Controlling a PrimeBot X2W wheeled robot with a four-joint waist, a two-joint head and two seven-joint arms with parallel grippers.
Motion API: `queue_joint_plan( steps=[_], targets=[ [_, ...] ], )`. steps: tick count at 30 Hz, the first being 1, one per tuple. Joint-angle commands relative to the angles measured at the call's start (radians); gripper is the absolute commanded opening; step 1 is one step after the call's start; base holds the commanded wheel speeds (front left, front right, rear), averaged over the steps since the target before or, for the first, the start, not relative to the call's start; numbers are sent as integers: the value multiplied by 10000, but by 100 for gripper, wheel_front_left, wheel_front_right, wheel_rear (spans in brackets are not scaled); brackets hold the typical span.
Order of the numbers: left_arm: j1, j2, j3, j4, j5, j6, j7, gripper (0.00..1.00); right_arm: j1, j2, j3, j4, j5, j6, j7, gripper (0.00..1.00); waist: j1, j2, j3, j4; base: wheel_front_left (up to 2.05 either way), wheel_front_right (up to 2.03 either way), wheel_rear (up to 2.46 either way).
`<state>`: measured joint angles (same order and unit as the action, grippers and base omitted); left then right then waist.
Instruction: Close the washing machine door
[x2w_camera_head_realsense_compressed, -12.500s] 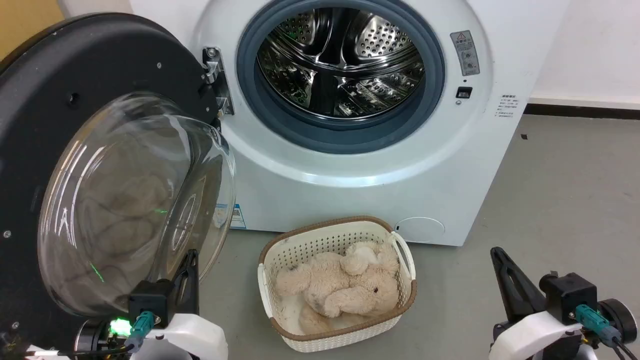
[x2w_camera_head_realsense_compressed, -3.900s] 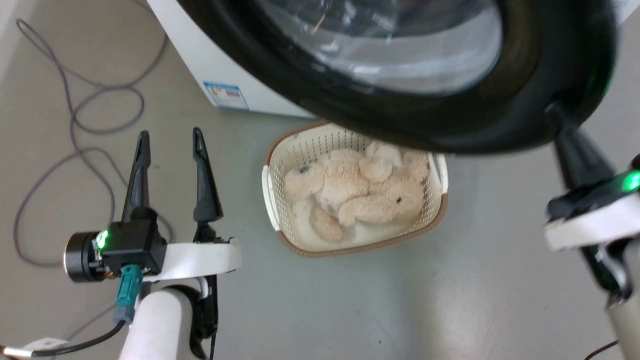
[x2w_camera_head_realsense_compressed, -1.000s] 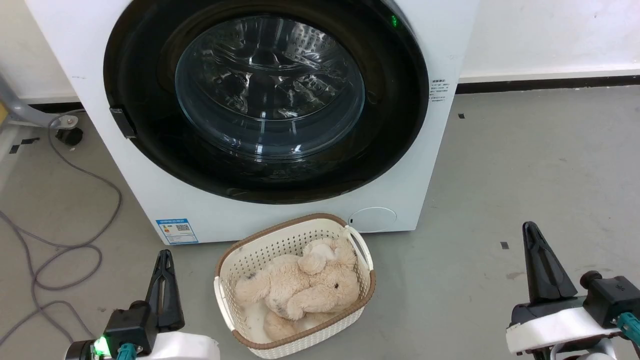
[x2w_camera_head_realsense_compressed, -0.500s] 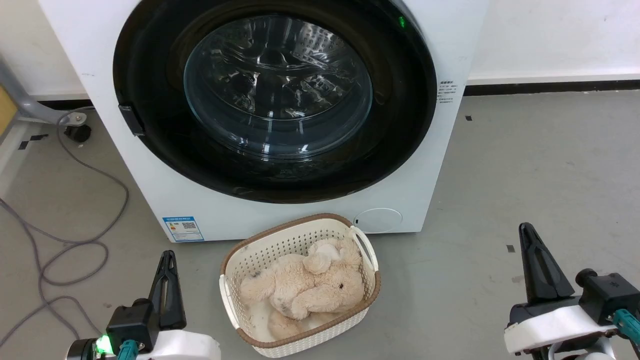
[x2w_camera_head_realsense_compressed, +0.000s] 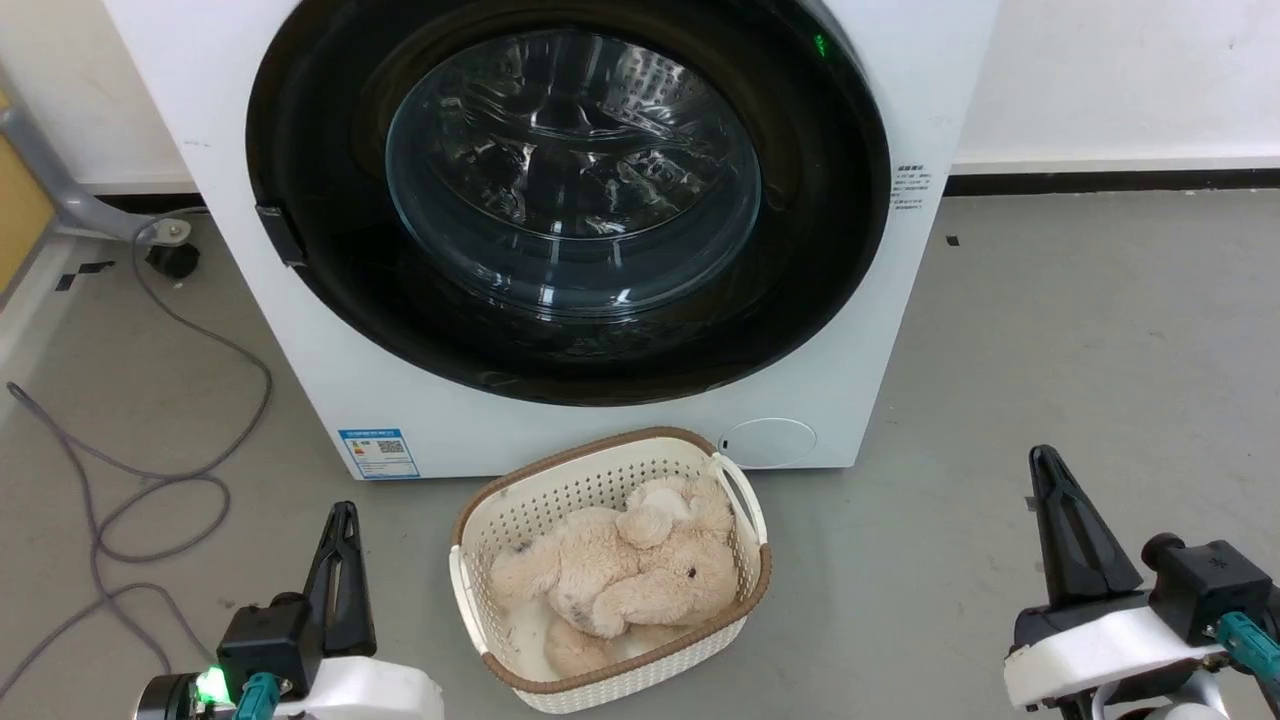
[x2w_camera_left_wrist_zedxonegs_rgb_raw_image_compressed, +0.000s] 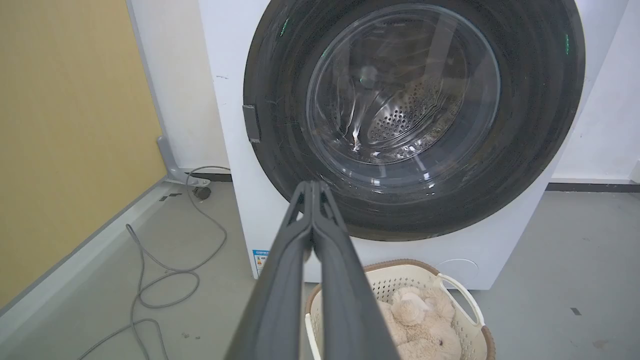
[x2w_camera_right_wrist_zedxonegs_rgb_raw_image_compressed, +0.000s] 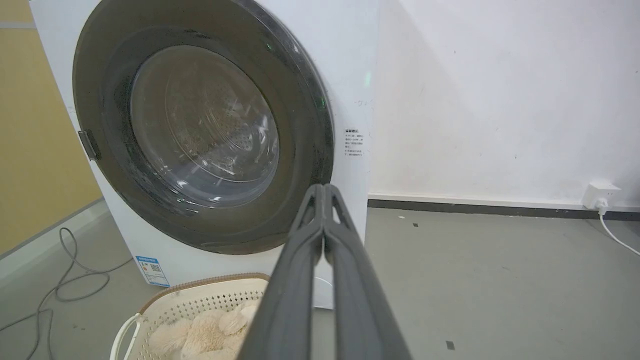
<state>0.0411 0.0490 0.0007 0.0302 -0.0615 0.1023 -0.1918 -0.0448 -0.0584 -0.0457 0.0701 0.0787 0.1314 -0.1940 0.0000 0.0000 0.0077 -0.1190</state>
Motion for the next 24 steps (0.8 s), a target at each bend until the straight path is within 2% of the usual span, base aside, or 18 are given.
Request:
queue_joint_plan(
  steps=[1,24],
  targets=[
    [-95,5,-3,-42,87,-52,56,0,120,22,22,-63,-76,-2,65,0,0,0,-1,17,0,0,0],
    [-175,7,-4,-107,220,-297,526,0,203,37,132,-224,-255,-3,538,0,0,0,-20,313,0,0,0]
  ],
)
